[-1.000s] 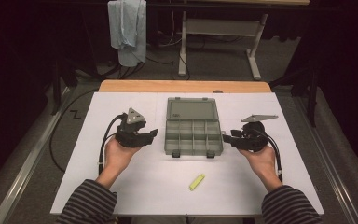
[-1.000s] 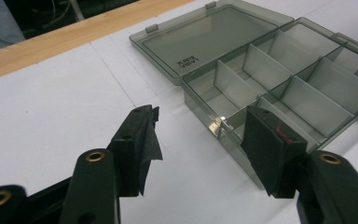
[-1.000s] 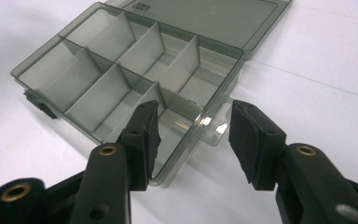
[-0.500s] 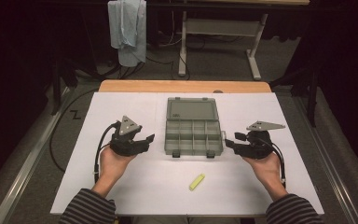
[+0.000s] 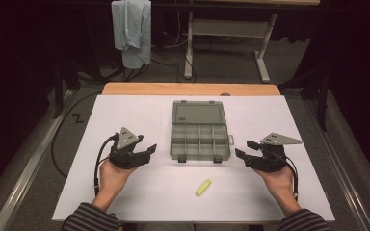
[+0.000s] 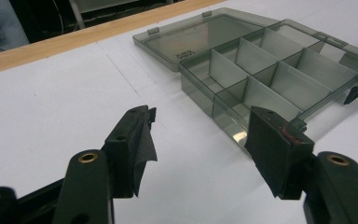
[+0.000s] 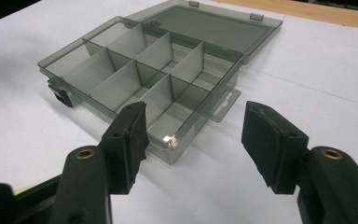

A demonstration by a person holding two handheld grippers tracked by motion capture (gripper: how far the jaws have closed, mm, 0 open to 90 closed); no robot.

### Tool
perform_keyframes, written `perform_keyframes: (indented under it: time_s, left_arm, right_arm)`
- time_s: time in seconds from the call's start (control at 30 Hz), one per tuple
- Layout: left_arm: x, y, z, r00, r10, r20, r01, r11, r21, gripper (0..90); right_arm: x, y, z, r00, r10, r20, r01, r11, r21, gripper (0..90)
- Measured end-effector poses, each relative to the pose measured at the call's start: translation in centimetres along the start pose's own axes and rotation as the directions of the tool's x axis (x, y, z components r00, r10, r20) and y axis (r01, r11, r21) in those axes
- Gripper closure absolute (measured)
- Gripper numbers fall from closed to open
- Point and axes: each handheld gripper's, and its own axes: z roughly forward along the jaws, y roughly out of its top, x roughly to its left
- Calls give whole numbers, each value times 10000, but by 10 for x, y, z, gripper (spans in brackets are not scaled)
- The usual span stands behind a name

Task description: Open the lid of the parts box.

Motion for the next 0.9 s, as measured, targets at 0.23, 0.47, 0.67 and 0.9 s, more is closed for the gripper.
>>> perform_keyframes:
  time_s: [0.23,0.47,0.67,0.9]
  left_arm:
    - [2,-7,-4,9999,-44,-94,43,9998,-180,396]
    - [3,-15,-7,9997,-170,-152,165,9991,-380,392]
    - [5,-21,-8,9993,-341,-148,333,9980,-533,392]
    - [5,-33,-12,9985,-488,-254,470,9968,-649,391]
  right_arm:
    - [2,-7,-5,10000,-24,-66,23,9997,-229,409]
    - [2,-15,-10,9998,156,-85,-159,9991,-406,402]
    - [2,-22,-15,9998,205,-43,-207,9983,-541,392]
    - [2,-31,-20,9994,342,16,-340,9972,-672,377]
